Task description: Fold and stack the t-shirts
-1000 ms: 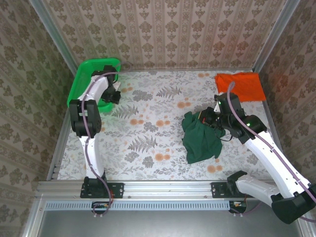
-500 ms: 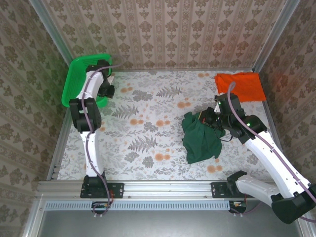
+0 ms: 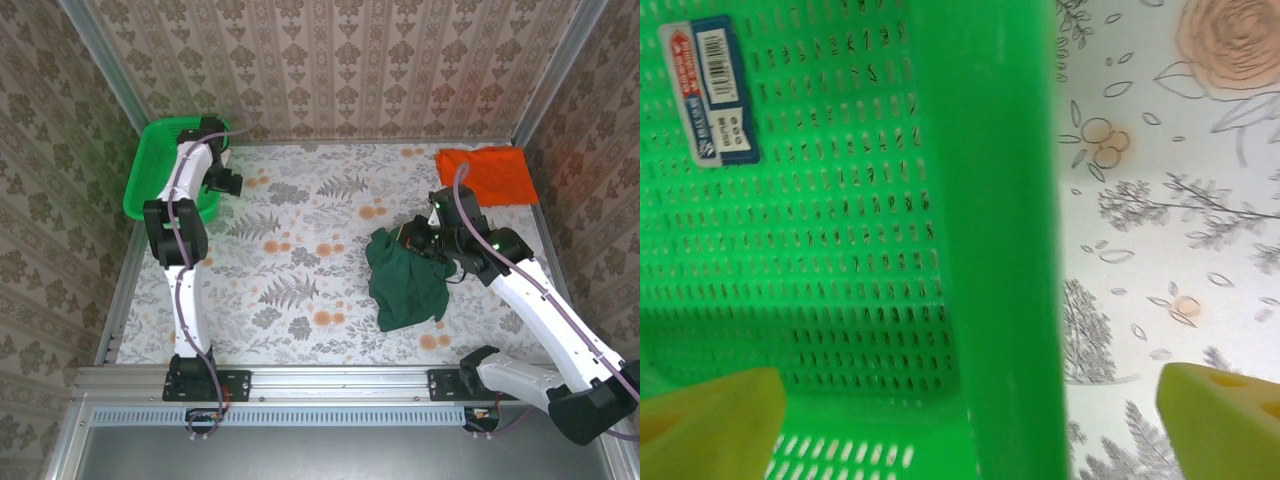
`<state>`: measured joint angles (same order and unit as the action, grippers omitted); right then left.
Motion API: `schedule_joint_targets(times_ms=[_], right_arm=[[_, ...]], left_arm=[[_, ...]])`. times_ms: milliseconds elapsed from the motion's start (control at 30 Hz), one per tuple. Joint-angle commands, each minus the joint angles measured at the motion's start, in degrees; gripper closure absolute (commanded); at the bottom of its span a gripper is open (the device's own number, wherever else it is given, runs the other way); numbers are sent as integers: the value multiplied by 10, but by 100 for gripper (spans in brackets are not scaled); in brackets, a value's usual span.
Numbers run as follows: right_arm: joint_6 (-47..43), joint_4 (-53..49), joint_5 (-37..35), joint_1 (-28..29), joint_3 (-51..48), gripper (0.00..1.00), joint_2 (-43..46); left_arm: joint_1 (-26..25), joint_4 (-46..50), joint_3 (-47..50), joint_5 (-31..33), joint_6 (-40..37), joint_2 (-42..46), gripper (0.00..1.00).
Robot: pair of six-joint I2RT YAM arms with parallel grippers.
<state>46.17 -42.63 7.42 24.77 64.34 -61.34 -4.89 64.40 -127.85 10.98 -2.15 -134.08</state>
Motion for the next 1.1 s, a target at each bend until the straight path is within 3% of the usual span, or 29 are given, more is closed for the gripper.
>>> schedule_joint_targets(times_ms=[0, 100, 200, 300, 367, 433, 467, 533, 567, 633, 733, 800, 900, 1067], right_arm=[[-27, 22, -10, 20, 56, 91, -13], [-50, 26, -19, 51, 116, 91, -35], [-78, 35, -49, 101, 182, 90, -57], [-83, 49, -55, 119, 216, 82, -86], [-92, 46, -66, 119, 229, 70, -117], [-125, 30, -80, 114, 244, 42, -156], [-139, 4, -84, 102, 260, 34, -178], [-149, -45, -66, 56, 280, 27, -222], [-150, -54, -44, 30, 276, 11, -225], [-150, -53, -31, -9, 238, 9, -205], [-141, -37, -24, -50, 147, 9, -141], [-126, -20, -2, -60, 66, 15, -102], [-81, 15, 62, -59, -62, 31, -70], [13, 113, 119, -29, -241, 58, -48]], left_arm=[[-26, 46, -48, -9, 52, 102, 0], [-60, 19, 12, -40, 98, 194, 0], [-91, -72, 144, -75, 159, 317, 0], [-104, -178, 303, -106, 264, 432, 0], [-106, -225, 395, -113, 329, 489, 0], [-107, -231, 454, -112, 373, 516, 0], [-108, -224, 473, -126, 383, 519, 0], [-112, -202, 496, -159, 392, 514, 0], [-118, -187, 507, -174, 389, 510, 0], [-138, -165, 527, -179, 374, 508, 0], [-178, -144, 572, -170, 369, 520, 3], [-209, -143, 611, -174, 372, 526, 5], [-253, -144, 675, -180, 400, 526, 13], [-268, -167, 755, -231, 446, 546, 32]])
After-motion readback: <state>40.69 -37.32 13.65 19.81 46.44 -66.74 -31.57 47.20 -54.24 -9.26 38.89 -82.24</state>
